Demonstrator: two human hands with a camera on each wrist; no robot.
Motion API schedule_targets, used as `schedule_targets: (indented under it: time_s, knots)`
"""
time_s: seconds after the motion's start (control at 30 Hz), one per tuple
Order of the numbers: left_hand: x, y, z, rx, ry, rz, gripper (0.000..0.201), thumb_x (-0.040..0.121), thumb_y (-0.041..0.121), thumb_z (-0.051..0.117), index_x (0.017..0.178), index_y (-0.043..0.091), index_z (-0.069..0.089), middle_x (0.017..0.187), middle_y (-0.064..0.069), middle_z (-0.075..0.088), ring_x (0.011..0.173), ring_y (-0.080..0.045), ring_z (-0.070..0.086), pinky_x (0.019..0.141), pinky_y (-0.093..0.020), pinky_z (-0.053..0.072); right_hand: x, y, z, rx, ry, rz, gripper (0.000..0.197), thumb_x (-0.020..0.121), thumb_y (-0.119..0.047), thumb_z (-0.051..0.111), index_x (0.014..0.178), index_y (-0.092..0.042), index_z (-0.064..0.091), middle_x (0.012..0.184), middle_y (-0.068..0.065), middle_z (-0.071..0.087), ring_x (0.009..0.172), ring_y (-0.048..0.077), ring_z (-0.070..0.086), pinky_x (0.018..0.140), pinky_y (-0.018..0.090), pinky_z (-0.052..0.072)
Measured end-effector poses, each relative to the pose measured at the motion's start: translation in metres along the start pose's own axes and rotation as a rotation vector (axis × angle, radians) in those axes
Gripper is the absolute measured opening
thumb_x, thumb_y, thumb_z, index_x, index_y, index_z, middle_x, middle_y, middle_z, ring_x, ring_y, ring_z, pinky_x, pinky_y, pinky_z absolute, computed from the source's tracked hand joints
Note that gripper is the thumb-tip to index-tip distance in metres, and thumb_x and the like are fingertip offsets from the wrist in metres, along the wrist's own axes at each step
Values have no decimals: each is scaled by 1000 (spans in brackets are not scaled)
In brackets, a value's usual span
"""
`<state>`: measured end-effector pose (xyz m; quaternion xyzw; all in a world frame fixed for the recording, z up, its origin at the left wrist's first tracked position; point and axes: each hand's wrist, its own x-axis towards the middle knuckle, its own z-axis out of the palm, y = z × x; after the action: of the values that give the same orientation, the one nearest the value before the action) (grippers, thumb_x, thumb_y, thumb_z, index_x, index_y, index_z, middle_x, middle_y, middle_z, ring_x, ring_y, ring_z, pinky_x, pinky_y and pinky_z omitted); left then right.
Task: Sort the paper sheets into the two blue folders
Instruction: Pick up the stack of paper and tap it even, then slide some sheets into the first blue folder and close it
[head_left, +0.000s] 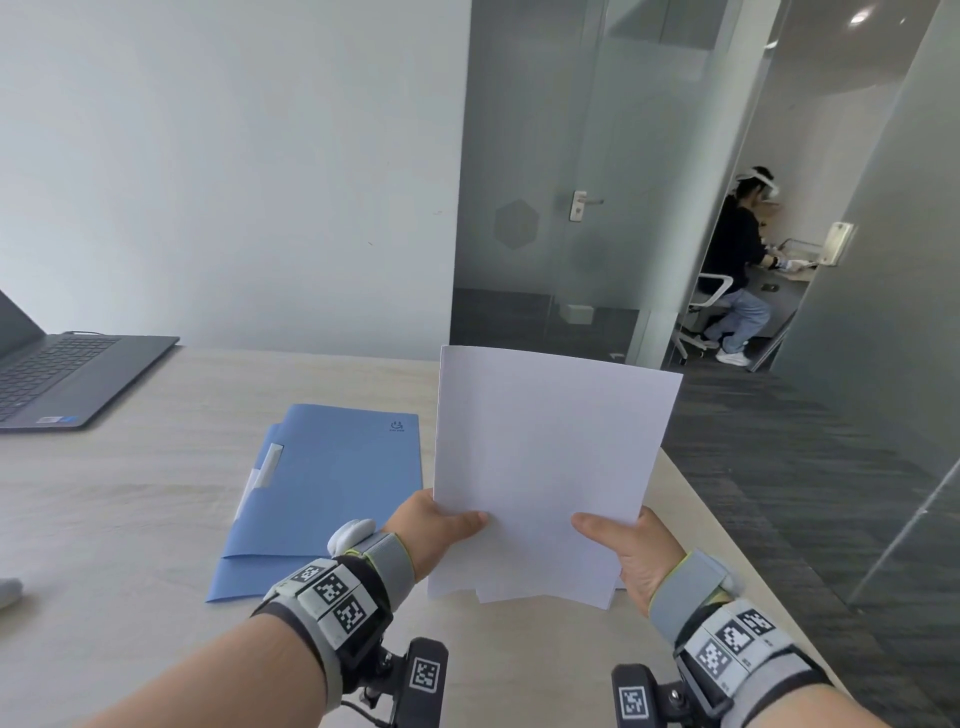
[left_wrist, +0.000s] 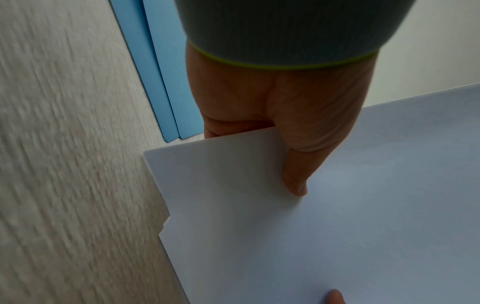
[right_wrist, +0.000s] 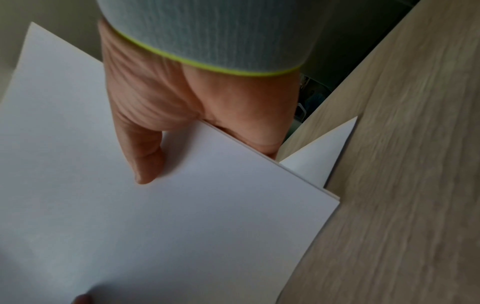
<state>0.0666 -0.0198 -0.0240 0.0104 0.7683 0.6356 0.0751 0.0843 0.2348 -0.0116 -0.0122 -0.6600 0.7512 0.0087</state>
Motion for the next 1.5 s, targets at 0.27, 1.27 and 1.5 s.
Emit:
schedule_targets:
  time_s: [0.27, 1.27, 1.5]
  knots:
    - [-5, 3, 0, 13, 8, -7, 6, 84, 23, 78, 87, 28, 79, 91, 4, 82, 92, -22, 77, 96, -46, 58, -1, -1, 1, 28, 5, 7, 31, 63, -10, 76, 94, -9, 75, 91, 11, 79, 83, 27, 75, 76, 40, 57]
    - [-7, -50, -173, 961, 392, -527, 56, 68, 48, 55, 121, 35, 41, 120, 0, 60, 107, -29, 61, 89, -37, 46, 13, 50, 74, -308, 3, 248, 20, 86, -4, 69, 105, -7, 72, 102, 13, 75, 94, 34, 70, 94, 49, 53]
    - [0, -62, -215, 569, 463, -550, 49, 77, 20, 64, 126, 16, 64, 113, -10, 71, 107, -33, 67, 94, -37, 53, 16, 52, 84, -283, -7, 273, 15, 86, -5, 69, 100, -8, 73, 98, 14, 75, 91, 35, 70, 91, 50, 55]
